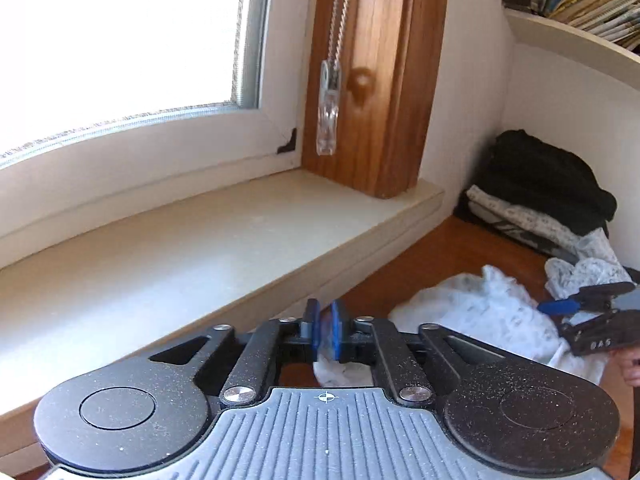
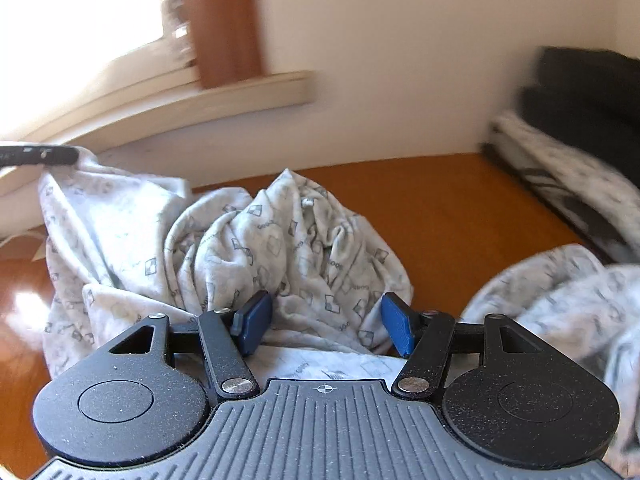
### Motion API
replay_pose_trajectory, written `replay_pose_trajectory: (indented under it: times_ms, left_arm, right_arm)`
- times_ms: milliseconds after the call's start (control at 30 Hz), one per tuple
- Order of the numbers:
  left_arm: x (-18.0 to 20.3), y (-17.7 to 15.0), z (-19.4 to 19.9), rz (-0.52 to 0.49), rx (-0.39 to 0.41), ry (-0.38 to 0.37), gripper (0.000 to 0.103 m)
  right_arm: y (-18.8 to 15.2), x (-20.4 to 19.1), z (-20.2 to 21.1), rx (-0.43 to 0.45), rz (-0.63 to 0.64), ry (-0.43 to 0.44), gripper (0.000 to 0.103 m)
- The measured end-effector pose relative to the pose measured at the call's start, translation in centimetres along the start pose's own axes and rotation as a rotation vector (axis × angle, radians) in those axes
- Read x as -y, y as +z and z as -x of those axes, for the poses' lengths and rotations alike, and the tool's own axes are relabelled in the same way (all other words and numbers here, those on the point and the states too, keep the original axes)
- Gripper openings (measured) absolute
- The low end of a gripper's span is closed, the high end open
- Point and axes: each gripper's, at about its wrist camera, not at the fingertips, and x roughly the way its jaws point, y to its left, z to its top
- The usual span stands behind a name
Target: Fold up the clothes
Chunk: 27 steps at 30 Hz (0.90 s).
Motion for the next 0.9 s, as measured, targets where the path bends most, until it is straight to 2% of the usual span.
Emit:
replay_pose_trajectory:
  times_ms: [33, 100, 167, 267, 367, 500, 667, 833, 900]
  left_arm:
    - [0.1, 0.0, 0.2, 0.000, 0.010, -0.002, 0.010]
    - [0.5, 0.0, 0.6, 0.001, 0.029, -0.009, 0.030]
    - [1.4, 0.1, 0.5, 0.000, 0.048, -0.031, 0.044]
    - [3.7, 0.1, -0.6, -0.019, 0.054, -0.083, 0.052]
    - [6.1, -0.9, -2.3, -0.049, 0.059, -0.140, 0.066]
    - [8.6, -2.5, -5.1, -0.074, 0.060, -0.199, 0.069]
    - [9.2, -4.2, -7.5, -0.035, 0.048, -0.206, 0.070]
    - [8.4, -4.7, -8.5, 0.007, 0.040, -0.227, 0.073]
    - [7.9, -4.8, -8.4, 0.006, 0.037, -0.227, 0.074]
  right_arm:
    - [0.1, -0.7, -0.2, -0.002, 0.011, 0.013, 0.061]
    - [0.0, -1.6, -0.3, -0.007, 0.030, 0.049, 0.061]
    - [-0.2, -2.1, 0.0, -0.006, 0.049, 0.075, 0.061]
    - [-0.5, -1.7, 1.5, 0.019, 0.055, 0.078, 0.065]
    - [-0.9, -0.2, 4.0, 0.061, 0.048, 0.037, 0.069]
    - [-1.1, 4.1, 7.8, 0.130, 0.019, -0.111, 0.069]
    - [-0.8, 11.3, 11.1, 0.177, -0.085, -0.330, 0.071]
    - [-2.3, 16.7, 11.3, 0.106, -0.186, -0.458, 0.071]
    - [-3.1, 18.0, 10.5, 0.069, -0.233, -0.446, 0.071]
